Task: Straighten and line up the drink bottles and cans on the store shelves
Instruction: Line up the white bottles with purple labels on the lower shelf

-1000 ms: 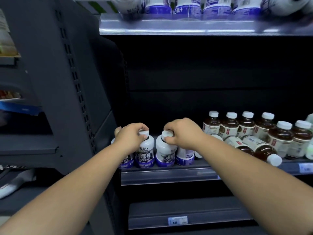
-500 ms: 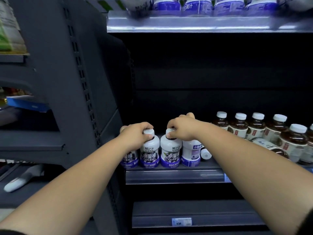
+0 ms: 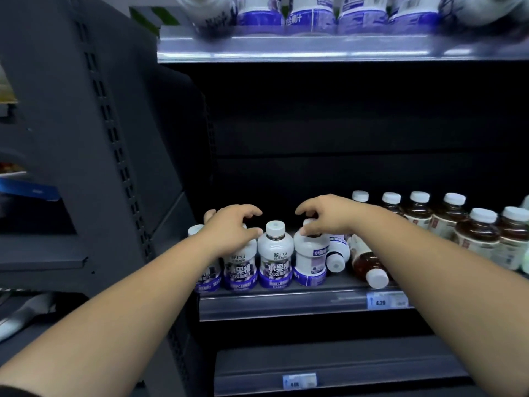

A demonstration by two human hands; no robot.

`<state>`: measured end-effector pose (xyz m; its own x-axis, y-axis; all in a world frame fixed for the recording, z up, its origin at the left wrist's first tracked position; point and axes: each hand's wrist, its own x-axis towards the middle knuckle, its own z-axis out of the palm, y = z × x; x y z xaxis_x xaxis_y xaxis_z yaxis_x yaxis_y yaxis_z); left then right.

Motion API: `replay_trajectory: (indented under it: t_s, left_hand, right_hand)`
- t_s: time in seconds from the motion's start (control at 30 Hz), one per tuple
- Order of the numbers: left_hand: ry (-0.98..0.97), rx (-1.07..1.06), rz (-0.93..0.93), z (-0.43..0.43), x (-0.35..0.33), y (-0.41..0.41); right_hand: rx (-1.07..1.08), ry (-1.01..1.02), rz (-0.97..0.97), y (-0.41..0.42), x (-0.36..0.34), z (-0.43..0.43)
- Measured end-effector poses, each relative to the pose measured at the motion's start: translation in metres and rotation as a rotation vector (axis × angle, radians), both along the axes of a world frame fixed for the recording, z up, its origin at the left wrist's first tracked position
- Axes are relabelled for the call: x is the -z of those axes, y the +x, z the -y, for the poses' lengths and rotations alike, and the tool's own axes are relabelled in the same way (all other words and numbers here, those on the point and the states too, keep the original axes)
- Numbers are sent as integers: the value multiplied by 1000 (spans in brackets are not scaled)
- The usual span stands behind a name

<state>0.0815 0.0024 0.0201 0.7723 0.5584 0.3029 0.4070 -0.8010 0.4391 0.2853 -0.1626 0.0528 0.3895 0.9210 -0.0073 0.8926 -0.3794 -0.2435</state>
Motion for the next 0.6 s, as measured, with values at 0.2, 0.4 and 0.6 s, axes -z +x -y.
replay_trajectory:
  t_s: [0.2, 0.4, 0.6]
  left_hand:
    - [7, 89, -131, 21, -7, 32]
    - [-77, 93, -191, 22, -4, 37]
    - [-116, 106, -174, 18, -3, 35]
  right_hand:
    - [-37, -6, -127, 15, 7, 10]
    - [-12, 40, -82, 8, 19, 4]
    - [-47, 73, -346, 9, 12, 8]
